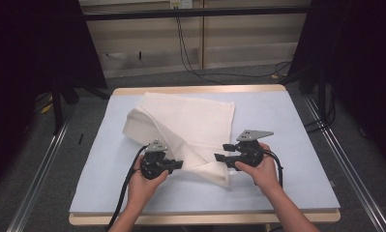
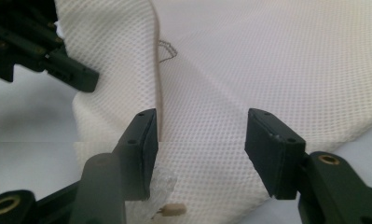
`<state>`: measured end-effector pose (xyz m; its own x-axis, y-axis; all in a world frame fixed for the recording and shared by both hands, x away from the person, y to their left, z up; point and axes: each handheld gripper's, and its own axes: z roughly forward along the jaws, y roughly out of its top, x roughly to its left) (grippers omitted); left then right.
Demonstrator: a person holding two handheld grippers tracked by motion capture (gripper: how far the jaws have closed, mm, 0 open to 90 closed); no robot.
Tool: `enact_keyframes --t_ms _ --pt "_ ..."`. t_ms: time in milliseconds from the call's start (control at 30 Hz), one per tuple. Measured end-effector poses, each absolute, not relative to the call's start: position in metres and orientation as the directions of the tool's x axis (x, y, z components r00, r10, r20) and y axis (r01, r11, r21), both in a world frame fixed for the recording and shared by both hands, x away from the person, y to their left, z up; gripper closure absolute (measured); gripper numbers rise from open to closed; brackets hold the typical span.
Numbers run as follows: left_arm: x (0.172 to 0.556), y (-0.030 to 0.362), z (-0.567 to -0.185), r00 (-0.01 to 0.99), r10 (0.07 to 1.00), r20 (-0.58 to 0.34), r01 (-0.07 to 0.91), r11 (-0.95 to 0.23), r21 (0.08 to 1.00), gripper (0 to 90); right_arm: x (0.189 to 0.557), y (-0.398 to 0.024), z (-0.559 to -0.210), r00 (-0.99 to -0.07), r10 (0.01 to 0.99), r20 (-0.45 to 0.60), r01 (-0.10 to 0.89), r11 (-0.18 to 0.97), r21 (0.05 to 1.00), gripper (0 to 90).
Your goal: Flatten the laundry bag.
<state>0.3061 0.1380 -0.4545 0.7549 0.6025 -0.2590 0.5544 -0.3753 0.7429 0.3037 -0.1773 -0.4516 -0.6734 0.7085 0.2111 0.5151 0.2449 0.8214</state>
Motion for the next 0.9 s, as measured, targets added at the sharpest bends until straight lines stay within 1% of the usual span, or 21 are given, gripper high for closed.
enact_keyframes --t_ms 100,200,300,333,467,500,633,667,700,733,833,867,900 --pt "0.303 0.140 -0.455 0.749 0.608 -0.265 0.562 -0.370 0.740 85.6 0.306 -0.173 -0.455 -0.681 0.711 0.177 0.513 0.290 0.808 46.6" --pt "0.301 0.141 -0.455 0.747 0.610 -0.265 0.564 -0.371 0.737 85.6 0.310 -0.170 -0.459 -0.681 0.713 0.167 0.515 0.304 0.802 48.0" --pt "0.300 0.147 -0.455 0.735 0.632 -0.246 0.570 -0.377 0.730 85.6 0.313 -0.170 -0.462 -0.673 0.725 0.151 0.518 0.316 0.795 48.2" --pt "0.300 0.152 -0.456 0.726 0.631 -0.274 0.585 -0.356 0.729 85.6 0.317 -0.170 -0.466 -0.664 0.736 0.134 0.524 0.330 0.785 48.3" --pt "0.298 0.156 -0.457 0.725 0.632 -0.273 0.588 -0.363 0.723 85.6 0.324 -0.168 -0.476 -0.662 0.746 0.076 0.518 0.381 0.766 50.4" --pt "0.298 0.156 -0.457 0.725 0.632 -0.273 0.588 -0.363 0.723 85.5 0.324 -0.168 -0.476 -0.662 0.746 0.076 0.518 0.381 0.766 50.4" --pt "0.295 0.158 -0.457 0.725 0.632 -0.274 0.586 -0.357 0.727 85.5 0.332 -0.160 -0.483 -0.693 0.721 -0.007 0.492 0.481 0.726 59.5" --pt "0.295 0.158 -0.457 0.725 0.632 -0.274 0.586 -0.357 0.727 85.5 0.333 -0.158 -0.484 -0.694 0.720 -0.015 0.491 0.488 0.722 64.4" --pt "0.295 0.158 -0.457 0.723 0.633 -0.275 0.587 -0.354 0.728 85.5 0.334 -0.157 -0.484 -0.697 0.717 -0.020 0.482 0.489 0.727 69.2" --pt "0.294 0.158 -0.458 0.720 0.637 -0.274 0.588 -0.352 0.728 85.5 0.333 -0.155 -0.484 -0.692 0.722 -0.006 0.499 0.485 0.718 71.6" --pt "0.294 0.158 -0.458 0.720 0.638 -0.271 0.587 -0.353 0.728 85.4 0.335 -0.152 -0.483 -0.711 0.703 -0.011 0.487 0.503 0.714 83.4" --pt "0.293 0.158 -0.458 0.721 0.638 -0.270 0.585 -0.353 0.730 85.4 0.335 -0.152 -0.483 -0.711 0.703 -0.011 0.487 0.503 0.714 83.4" --pt "0.293 0.158 -0.458 0.722 0.639 -0.266 0.583 -0.354 0.731 85.4 0.336 -0.152 -0.483 -0.715 0.699 -0.013 0.484 0.509 0.712 90.0"
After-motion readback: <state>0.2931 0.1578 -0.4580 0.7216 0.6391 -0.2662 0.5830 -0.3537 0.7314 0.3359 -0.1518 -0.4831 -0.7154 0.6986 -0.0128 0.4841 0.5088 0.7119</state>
